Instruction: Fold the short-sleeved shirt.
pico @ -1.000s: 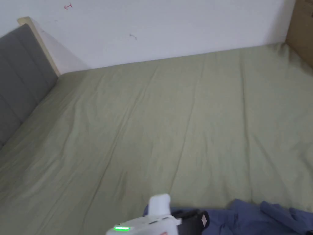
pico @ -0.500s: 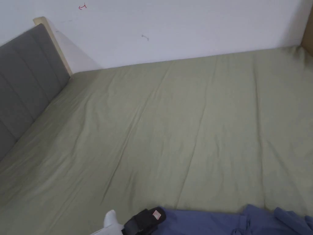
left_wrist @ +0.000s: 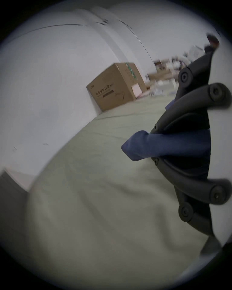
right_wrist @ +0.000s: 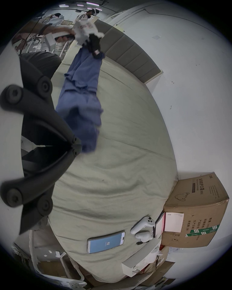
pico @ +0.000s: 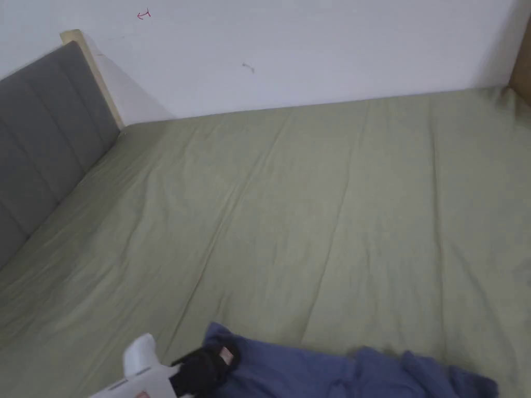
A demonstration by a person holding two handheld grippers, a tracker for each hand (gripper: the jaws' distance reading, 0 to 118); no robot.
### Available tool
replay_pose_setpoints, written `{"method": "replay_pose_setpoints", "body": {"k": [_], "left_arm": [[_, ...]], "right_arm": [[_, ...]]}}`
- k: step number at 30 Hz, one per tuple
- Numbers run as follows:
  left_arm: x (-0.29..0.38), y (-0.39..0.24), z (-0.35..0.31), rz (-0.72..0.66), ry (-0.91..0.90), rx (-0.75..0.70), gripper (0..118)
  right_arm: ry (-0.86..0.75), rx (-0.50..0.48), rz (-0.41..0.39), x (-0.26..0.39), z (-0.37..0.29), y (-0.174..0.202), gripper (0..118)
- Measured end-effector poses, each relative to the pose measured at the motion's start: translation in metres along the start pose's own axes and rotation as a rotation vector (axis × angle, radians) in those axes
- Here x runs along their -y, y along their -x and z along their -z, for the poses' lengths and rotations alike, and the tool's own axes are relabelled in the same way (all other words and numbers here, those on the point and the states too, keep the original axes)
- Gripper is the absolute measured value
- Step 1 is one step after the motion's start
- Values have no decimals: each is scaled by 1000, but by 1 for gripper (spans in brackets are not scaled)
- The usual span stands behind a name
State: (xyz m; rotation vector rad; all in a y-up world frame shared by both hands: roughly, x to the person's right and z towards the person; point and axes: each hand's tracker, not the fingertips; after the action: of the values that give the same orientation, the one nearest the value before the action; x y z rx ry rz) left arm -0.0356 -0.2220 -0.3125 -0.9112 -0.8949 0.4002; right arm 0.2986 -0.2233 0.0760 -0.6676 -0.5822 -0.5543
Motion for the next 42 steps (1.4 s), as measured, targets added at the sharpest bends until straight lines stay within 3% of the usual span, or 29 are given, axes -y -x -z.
{"method": "replay_pose_setpoints", "body": {"k": [4,12,17,18,21,24,25,27,28,32,37,42], "left_arm": [[-6,-64,-4,291,-7,-156,18],[76,-144,114,397,286,-16,18],[107,-175,142,485,330,35,18],[105,-177,142,496,331,37,24],[89,-169,128,370,333,189,72],[68,-156,101,304,259,233,67],[63,-152,95,292,236,226,57],[58,-144,91,264,212,210,10],[59,-142,95,253,225,207,6],[91,-146,130,241,374,269,4],[143,-169,179,442,514,102,2],[140,-165,185,384,496,91,2]], "right_arm": [[-5,-10,9,1,1,1,0],[-15,-15,24,6,-5,-1,0],[-8,8,47,10,-4,-12,0],[-4,10,55,10,-3,-14,0],[1,6,74,13,0,-19,0],[2,7,71,15,-1,-19,0],[3,8,71,16,-1,-21,0],[6,6,82,17,0,-23,0],[7,4,89,18,1,-24,0],[11,-1,99,19,0,-23,0],[20,5,66,19,-4,-15,0],[38,-4,31,20,2,-6,0]]}}
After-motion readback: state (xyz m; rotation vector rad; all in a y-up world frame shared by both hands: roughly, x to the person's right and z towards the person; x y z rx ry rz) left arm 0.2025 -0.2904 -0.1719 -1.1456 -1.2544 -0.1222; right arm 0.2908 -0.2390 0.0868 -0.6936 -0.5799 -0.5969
